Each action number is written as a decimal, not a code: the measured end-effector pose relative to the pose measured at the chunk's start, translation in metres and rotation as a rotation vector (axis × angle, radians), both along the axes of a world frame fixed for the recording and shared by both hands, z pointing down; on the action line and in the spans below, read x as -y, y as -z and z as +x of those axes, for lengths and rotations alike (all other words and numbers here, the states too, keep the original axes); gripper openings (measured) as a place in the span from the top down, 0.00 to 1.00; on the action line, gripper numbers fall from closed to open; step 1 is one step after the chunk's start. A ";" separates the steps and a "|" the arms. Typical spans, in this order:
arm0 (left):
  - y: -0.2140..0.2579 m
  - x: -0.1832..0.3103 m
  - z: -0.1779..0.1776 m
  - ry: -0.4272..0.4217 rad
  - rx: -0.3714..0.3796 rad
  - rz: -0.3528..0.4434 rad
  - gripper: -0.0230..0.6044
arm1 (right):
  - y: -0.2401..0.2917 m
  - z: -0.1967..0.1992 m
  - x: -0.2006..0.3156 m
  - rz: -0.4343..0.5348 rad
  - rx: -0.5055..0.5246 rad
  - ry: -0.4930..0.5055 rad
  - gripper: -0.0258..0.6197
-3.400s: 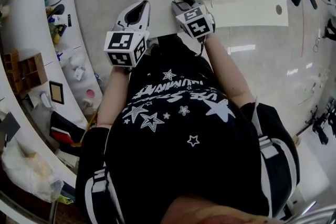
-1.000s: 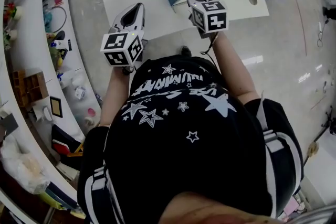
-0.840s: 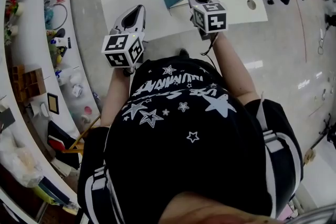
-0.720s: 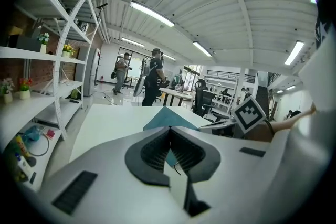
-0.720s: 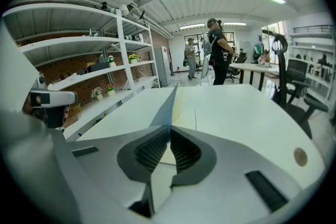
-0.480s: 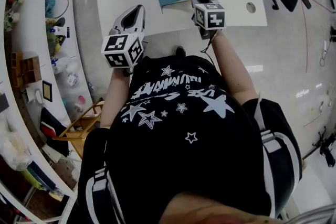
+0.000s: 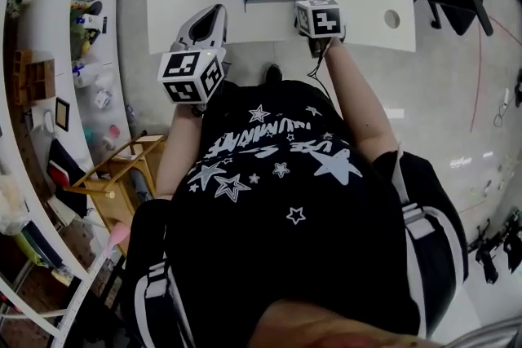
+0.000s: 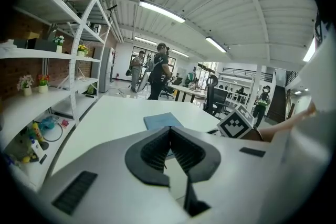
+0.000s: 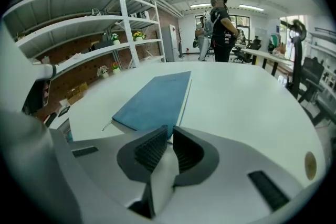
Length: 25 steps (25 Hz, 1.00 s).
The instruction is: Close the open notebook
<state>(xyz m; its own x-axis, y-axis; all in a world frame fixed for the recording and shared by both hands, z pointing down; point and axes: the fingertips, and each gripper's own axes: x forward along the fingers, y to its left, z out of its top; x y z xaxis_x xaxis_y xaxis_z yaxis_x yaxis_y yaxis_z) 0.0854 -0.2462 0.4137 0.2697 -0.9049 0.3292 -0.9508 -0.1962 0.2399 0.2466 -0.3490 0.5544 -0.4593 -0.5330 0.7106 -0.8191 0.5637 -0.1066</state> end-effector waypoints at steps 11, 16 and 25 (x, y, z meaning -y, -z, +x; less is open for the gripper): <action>0.004 -0.010 -0.004 0.022 0.034 -0.015 0.94 | -0.001 -0.002 0.001 -0.004 -0.018 0.035 0.92; 0.003 -0.019 -0.028 0.005 0.020 -0.009 0.94 | -0.005 -0.007 -0.001 0.036 0.053 0.013 0.92; 0.008 -0.045 -0.086 -0.115 -0.018 0.016 0.94 | 0.035 -0.012 -0.045 0.104 0.040 -0.191 0.86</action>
